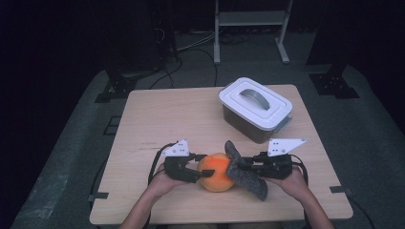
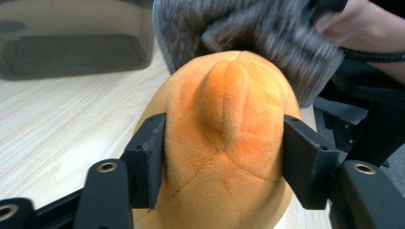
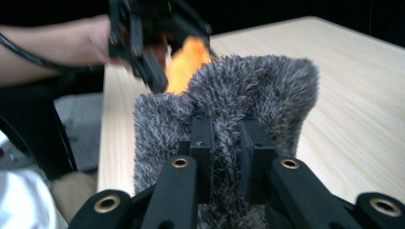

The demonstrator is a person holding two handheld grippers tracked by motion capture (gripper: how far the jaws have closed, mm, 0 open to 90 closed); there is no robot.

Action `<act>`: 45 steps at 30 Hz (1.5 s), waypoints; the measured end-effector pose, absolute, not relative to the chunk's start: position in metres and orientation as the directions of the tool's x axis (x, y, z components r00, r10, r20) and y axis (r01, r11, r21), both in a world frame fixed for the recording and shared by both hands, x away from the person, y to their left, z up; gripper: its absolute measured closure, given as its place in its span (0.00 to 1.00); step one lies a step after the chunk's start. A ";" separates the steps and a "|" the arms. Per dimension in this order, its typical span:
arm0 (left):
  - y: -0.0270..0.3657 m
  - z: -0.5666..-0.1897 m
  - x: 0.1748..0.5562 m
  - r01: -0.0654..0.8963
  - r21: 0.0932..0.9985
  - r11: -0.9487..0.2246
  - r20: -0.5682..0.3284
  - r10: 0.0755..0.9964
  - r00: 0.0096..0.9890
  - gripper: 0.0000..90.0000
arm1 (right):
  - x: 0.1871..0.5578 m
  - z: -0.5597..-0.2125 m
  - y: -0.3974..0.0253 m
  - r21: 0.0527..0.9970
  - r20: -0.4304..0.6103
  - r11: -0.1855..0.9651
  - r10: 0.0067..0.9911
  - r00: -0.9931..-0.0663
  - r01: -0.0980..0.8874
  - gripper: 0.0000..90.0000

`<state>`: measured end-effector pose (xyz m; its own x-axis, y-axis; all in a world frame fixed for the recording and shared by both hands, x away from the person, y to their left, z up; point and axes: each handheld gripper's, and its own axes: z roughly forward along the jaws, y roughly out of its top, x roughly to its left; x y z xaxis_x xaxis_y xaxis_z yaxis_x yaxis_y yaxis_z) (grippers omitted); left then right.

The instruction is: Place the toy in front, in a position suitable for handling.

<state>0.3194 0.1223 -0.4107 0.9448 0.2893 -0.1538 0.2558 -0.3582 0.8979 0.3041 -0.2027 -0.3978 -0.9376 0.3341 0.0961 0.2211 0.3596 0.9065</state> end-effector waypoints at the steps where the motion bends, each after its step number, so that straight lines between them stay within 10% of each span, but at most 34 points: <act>1: 0.123 -0.408 0.319 0.248 0.899 -0.360 -0.145 0.290 0.946 0.46 | 0.306 -0.402 -0.202 0.896 0.095 0.380 0.342 -0.935 0.231 0.86; 12: 0.115 -0.406 0.314 0.225 0.895 -0.384 -0.122 0.272 0.954 0.45 | 0.301 -0.395 -0.185 0.913 0.085 0.357 0.314 -0.946 0.200 0.86; 23: 0.117 -0.420 0.319 0.217 0.899 -0.381 -0.133 0.234 0.963 0.21 | 0.304 -0.409 -0.187 0.889 0.089 0.400 0.323 -0.942 0.221 0.86; 30: 0.116 -0.415 0.314 0.184 0.897 -0.403 -0.085 0.251 0.964 0.45 | 0.303 -0.398 -0.192 0.904 0.085 0.369 0.343 -0.935 0.218 0.86; 45: 0.110 -0.404 0.309 0.179 0.879 -0.443 -0.045 0.295 0.954 0.48 | 0.306 -0.399 -0.190 0.916 0.094 0.334 0.358 -0.929 0.221 0.86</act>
